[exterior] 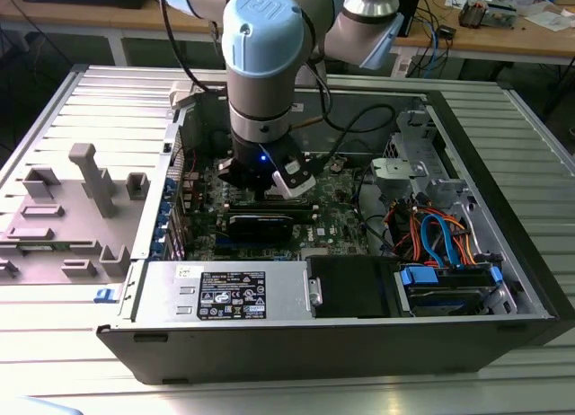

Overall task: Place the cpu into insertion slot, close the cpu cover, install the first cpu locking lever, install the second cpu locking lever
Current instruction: 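Install the second cpu locking lever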

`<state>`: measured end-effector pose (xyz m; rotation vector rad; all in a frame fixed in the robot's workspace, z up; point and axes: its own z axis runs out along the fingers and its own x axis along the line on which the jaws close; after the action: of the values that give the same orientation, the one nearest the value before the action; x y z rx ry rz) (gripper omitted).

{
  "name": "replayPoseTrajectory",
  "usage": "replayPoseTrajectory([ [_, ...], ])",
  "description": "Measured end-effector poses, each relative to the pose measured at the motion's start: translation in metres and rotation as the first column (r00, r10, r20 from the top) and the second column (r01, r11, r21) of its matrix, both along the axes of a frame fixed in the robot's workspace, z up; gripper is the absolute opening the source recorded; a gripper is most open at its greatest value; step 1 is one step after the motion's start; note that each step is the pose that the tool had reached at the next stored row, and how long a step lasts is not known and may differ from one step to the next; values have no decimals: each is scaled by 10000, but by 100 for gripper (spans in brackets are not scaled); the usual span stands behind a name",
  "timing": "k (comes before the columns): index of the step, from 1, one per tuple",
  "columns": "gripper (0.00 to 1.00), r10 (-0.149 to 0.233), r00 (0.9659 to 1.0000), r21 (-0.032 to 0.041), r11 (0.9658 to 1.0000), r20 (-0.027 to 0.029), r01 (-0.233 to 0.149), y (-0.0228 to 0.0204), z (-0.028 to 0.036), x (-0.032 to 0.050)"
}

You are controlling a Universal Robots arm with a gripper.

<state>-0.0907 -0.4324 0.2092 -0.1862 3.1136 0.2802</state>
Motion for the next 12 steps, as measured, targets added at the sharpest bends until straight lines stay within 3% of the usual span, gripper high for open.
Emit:
replayPoseTrajectory([
  [2, 11, -1, 10000, -235, 9997, -6, 0, 145, 0, 24],
  [3, 11, -1, 10000, -352, 9994, -7, 1, 184, 1, 27],
  [5, 11, 0, 10000, -623, 9981, -6, 0, 215, 13, 29],
  [6, 11, 0, 10000, -929, 9957, -7, 0, 233, 32, 29],
  [7, 11, -1, 10000, -1114, 9938, -6, 0, 243, 43, 29],
  [8, 11, -1, 10000, -1211, 9926, -7, 0, 245, 60, 29],
  [12, 11, -1, 10000, -1211, 9926, -5, 0, 246, 82, 30],
])
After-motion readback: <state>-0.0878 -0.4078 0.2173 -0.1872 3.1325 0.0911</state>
